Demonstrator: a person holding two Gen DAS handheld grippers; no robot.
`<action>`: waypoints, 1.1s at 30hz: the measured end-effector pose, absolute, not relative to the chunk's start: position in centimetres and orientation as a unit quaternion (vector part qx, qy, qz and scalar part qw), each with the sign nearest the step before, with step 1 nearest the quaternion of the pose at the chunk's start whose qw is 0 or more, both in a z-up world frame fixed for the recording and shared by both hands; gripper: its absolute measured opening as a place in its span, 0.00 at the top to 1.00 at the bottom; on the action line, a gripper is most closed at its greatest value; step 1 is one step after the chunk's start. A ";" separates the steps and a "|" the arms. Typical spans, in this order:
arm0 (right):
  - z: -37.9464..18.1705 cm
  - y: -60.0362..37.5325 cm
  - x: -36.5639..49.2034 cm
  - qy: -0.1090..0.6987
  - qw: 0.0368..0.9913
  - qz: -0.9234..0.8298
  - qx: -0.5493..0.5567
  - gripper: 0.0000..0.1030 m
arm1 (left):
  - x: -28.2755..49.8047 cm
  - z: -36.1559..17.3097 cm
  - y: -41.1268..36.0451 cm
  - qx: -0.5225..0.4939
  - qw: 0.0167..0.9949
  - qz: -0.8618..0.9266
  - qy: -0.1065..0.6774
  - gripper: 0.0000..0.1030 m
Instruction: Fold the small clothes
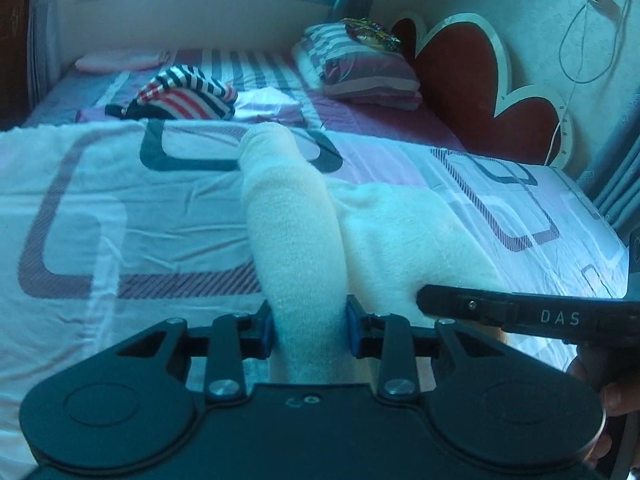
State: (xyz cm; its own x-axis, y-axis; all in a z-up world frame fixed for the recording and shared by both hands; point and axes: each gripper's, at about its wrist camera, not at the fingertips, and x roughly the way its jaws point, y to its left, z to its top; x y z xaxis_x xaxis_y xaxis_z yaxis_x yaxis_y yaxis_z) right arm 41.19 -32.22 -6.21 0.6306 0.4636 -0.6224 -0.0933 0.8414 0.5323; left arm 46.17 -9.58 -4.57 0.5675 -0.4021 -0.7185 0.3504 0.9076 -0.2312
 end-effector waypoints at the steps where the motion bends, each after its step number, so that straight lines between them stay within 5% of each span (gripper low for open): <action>1: -5.9 -31.8 41.1 0.398 0.874 0.160 0.230 0.71 | 46.0 -4.3 -9.2 -0.032 0.885 -0.213 0.412 0.70; 25: -6.8 -7.5 40.0 0.438 0.847 0.232 0.192 0.71 | 42.5 -5.2 14.5 -0.068 0.872 -0.168 0.454 0.67; 28: -8.6 -8.0 39.9 0.459 0.840 0.202 0.206 0.71 | 42.4 -6.4 15.7 -0.075 0.868 -0.175 0.459 0.57; 30: -10.0 -9.5 39.8 0.464 0.831 0.187 0.244 0.71 | 42.1 -6.8 16.4 -0.072 0.879 -0.169 0.439 0.38; 33: -11.0 -11.1 39.5 0.462 0.821 0.178 0.284 0.71 | 42.2 -8.5 17.2 -0.093 0.874 -0.177 0.443 0.38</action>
State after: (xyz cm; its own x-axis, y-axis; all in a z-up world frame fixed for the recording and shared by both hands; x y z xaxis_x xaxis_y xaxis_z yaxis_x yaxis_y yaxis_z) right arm 39.52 -11.09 -11.02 0.5091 0.5542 -0.6585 -0.0295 0.7759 0.6302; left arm 42.16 17.18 -8.48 0.5443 -0.3921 -0.7416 0.2273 0.9199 -0.3195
